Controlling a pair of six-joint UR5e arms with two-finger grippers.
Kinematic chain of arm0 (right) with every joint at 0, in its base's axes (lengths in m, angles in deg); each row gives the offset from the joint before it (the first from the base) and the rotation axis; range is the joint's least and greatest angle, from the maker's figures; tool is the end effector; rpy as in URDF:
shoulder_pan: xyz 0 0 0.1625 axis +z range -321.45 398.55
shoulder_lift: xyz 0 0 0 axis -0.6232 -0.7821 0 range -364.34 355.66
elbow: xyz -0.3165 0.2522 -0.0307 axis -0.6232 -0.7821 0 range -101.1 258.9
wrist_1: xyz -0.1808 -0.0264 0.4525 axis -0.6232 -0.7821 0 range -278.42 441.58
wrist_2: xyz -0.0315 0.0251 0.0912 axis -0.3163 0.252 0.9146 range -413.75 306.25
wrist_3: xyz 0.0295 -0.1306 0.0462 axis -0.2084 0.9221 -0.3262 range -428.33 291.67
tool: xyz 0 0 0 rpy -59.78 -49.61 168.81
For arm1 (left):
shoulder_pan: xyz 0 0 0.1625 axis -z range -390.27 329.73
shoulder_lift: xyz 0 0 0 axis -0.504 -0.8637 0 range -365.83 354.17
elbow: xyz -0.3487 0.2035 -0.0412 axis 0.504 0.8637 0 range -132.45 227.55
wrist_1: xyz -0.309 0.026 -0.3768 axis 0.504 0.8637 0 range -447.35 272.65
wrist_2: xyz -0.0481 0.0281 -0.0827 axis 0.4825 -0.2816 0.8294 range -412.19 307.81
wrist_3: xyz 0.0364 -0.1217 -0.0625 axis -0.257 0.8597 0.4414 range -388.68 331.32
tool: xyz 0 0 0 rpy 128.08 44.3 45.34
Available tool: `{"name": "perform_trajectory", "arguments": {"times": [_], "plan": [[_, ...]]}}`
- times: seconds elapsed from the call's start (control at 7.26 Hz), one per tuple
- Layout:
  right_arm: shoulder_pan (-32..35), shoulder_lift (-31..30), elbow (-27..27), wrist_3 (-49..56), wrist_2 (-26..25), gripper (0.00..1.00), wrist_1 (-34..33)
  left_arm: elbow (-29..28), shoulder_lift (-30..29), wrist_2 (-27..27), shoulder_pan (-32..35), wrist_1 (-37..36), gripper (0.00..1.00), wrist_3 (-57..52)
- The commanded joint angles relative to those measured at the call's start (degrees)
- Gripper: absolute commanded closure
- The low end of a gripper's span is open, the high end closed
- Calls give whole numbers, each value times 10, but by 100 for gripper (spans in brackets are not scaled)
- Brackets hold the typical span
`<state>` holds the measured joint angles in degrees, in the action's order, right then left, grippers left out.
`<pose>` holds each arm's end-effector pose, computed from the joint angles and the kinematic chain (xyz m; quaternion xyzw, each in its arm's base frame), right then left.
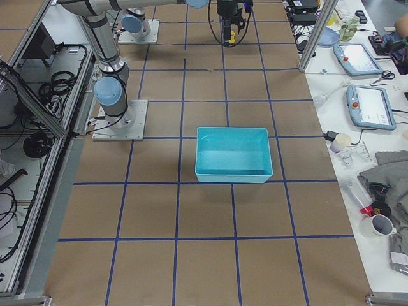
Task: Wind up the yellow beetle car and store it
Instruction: 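Lower the left gripper over the yellow beetle car and close on it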
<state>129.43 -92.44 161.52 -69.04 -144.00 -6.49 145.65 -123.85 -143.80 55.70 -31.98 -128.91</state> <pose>0.1417 -0.5869 0.4779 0.0015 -0.9995 0.0311 0.0017 -0.0821 -0.6734 0.1000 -0.7443 -0.6676 -0.0191 0.0016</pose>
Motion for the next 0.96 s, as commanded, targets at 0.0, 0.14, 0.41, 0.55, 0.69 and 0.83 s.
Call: {"name": "perform_trajectory", "arguments": {"times": [0.0,0.14,0.41,0.55,0.69,0.83], "plan": [[0,0,0,0,1,0,0,2,-2,1,-1,-1,30,-1],[0,0,0,0,1,0,-1,3,-4,1,-2,-1,37,-6],[0,0,0,0,0,0,0,3,-5,-2,-3,-4,45,-20],[0,-1,1,0,1,0,0,-2,-6,-4,-3,-4,54,-24],[0,0,0,0,0,0,0,-3,-6,-3,-4,-4,80,-24],[0,0,0,0,0,0,0,-4,-5,-4,-11,-4,88,-25]]}}
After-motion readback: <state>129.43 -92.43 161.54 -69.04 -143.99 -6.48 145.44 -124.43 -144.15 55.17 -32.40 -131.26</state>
